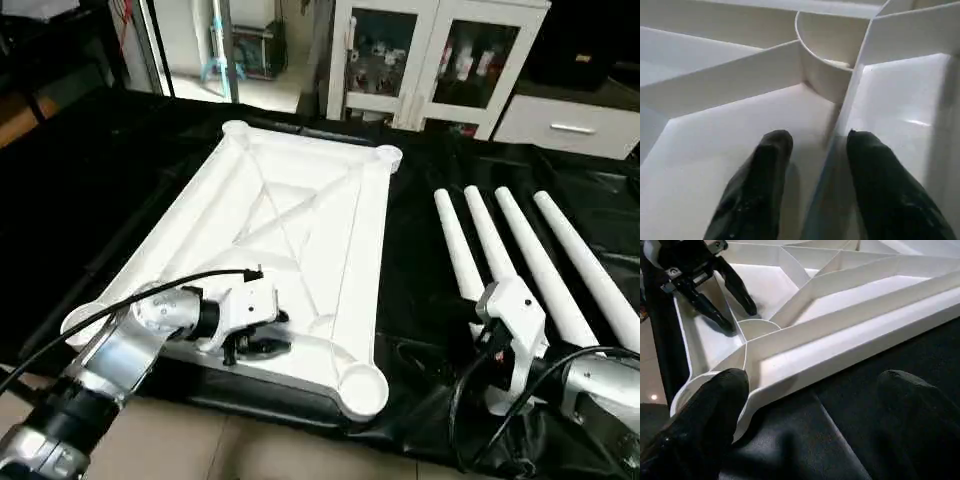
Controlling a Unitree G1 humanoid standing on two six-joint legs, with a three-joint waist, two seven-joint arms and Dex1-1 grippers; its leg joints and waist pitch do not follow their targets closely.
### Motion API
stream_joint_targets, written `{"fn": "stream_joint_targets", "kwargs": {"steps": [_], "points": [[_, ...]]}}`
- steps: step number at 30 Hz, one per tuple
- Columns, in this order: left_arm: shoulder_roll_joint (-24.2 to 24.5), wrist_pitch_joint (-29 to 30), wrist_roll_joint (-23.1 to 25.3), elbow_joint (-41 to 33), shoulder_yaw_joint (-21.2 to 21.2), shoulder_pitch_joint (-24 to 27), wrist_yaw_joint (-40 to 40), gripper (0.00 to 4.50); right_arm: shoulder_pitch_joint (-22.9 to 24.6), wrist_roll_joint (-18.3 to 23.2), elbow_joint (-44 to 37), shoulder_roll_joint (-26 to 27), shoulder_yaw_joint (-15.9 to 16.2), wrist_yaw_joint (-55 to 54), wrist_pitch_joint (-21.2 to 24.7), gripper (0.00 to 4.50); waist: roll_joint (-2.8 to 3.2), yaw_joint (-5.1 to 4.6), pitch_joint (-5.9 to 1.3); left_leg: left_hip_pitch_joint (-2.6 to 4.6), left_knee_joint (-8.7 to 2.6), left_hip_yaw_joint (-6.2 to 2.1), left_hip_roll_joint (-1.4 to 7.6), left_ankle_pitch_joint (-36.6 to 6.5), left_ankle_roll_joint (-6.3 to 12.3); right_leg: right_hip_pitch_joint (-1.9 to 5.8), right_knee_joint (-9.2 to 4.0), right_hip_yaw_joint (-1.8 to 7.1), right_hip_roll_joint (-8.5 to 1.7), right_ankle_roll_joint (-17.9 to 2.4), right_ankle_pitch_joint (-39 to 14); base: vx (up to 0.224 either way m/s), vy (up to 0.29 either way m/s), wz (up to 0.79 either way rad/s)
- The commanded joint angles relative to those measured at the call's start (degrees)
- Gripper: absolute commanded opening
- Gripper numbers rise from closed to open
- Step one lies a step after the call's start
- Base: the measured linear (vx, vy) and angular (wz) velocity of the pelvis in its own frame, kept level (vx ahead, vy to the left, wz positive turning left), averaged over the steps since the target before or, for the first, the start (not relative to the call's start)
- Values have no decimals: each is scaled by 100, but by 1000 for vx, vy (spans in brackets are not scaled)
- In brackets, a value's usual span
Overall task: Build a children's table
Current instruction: Move to table
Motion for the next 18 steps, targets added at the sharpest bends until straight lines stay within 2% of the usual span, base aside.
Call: {"fn": "stream_joint_targets", "kwargs": {"steps": [1, 3, 5, 8, 11, 13, 14, 15, 18], "points": [[39, -4, 178, 174, -93, -59, 29, 196, 16, 7, -144, -70, 18, 5, 51, 450, 37, 10, -228, -63, -552, -150, 503, -322, 241, 269, -396, 285, -531, -1453, -304, 0, 0, 0], [-34, -65, 178, 313, -34, -129, 123, 165, 25, 5, -150, -69, 12, -19, 44, 450, 43, 6, -214, -61, -563, -148, 499, -463, 218, 261, -421, 290, -531, -1447, -522, 0, 0, 0], [-109, 46, 152, 382, 38, -189, 213, 157, 21, -12, -142, -57, 8, -53, 25, 450, 37, 6, -207, -60, -575, -151, 510, -573, 183, 260, -434, 295, -541, -1426, -701, 0, 0, 0], [-188, 228, 106, 427, 128, -233, 311, 121, -2, -15, -125, -21, 0, -97, 28, 450, 36, 9, -195, -40, -584, -137, 516, -736, 144, 229, -460, 301, -540, -1383, -966, 0, 0, 0], [-203, 322, 146, 483, 153, -261, 373, 113, -14, 79, -151, -4, -24, -66, 91, 450, 31, 17, -191, -50, -597, -107, 528, -816, 113, 220, -481, 304, -541, -1302, -1207, 0, 0, 0], [-198, 335, 193, 553, 163, -278, 421, 98, -7, 188, -184, 8, -46, -21, 157, 450, 25, 10, -200, -56, -598, -110, 529, -779, 100, 224, -474, 303, -539, -1267, -1139, 0, 0, 0], [-200, 330, 266, 701, 196, -318, 538, 87, 44, 238, -230, -79, -23, 75, 222, 450, 3, -11, -210, -82, -589, -115, 525, -622, 145, 244, -453, 299, -538, -1276, -922, 0, 0, 0], [-199, 331, 304, 753, 209, -334, 591, 79, 66, 257, -252, -117, -8, 113, 253, 450, 6, -14, -211, -90, -586, -117, 521, -563, 161, 252, -451, 296, -535, -1274, -854, 0, 0, 0], [-216, 319, 401, 916, 260, -406, 798, 68, 121, 271, -309, -213, 50, 194, 307, 450, 3, -16, -220, -77, -564, -103, 514, -468, 217, 249, -448, 296, -537, -1311, -718, 0, 0, 0]]}}
